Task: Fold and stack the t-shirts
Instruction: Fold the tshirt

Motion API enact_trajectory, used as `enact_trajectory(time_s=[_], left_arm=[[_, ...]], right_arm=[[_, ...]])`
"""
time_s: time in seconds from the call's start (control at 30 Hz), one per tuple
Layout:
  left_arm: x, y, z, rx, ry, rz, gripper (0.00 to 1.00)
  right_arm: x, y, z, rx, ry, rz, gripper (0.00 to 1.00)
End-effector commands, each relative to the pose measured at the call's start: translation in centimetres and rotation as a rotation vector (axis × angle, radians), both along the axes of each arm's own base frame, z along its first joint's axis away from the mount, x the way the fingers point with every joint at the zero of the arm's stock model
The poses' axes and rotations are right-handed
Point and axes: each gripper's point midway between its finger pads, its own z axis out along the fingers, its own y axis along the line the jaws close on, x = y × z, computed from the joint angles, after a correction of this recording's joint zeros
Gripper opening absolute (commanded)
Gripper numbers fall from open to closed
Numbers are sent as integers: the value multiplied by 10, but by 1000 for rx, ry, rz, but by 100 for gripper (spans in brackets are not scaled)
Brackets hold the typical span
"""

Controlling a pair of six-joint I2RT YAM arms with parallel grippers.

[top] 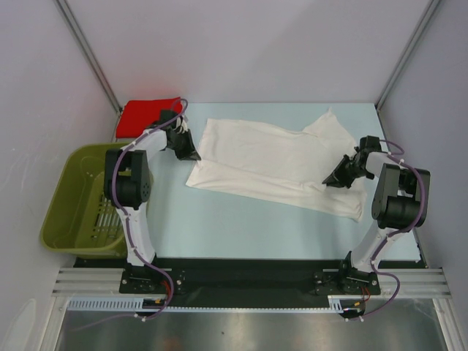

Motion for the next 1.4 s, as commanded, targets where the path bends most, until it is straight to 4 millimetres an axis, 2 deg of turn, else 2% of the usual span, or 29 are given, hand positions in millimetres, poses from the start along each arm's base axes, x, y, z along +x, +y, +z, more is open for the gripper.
enact_trajectory(time_s=[0.0,0.07,0.13,0.33,0.47,0.7,1.0,1.13,1.2,1.23,1.27,1.33,1.37], left_arm=[[5,4,32,19,-82,12,0],[5,5,31,22,-79,19,0],[6,7,33,33,-87,27,0],[7,9,35,42,-91,39,0],[5,9,31,41,-80,34,0],[0,8,23,37,-56,32,0],[6,12,25,51,-69,46,0],[6,15,22,66,-58,58,1],[4,19,19,82,-45,69,6],[4,21,20,94,-42,74,10],[4,26,20,126,-42,85,22],[0,32,27,168,-46,87,28],[0,36,31,200,-65,96,38]], right_arm=[[23,4,22,34,-78,-18,13],[31,6,29,56,-97,-30,3],[36,8,31,70,-99,-39,0],[57,10,41,92,-130,-78,0],[72,14,59,81,-188,-94,0],[77,5,68,-4,-186,-164,0],[65,6,36,-21,-78,-136,0],[62,-4,24,-70,-56,-98,7],[65,-13,27,-97,-64,-82,12],[61,-17,27,-108,-45,-80,18],[60,-22,30,-119,-39,-83,24],[62,-41,43,-192,-46,-95,37],[52,-45,53,-221,-24,-93,51]])
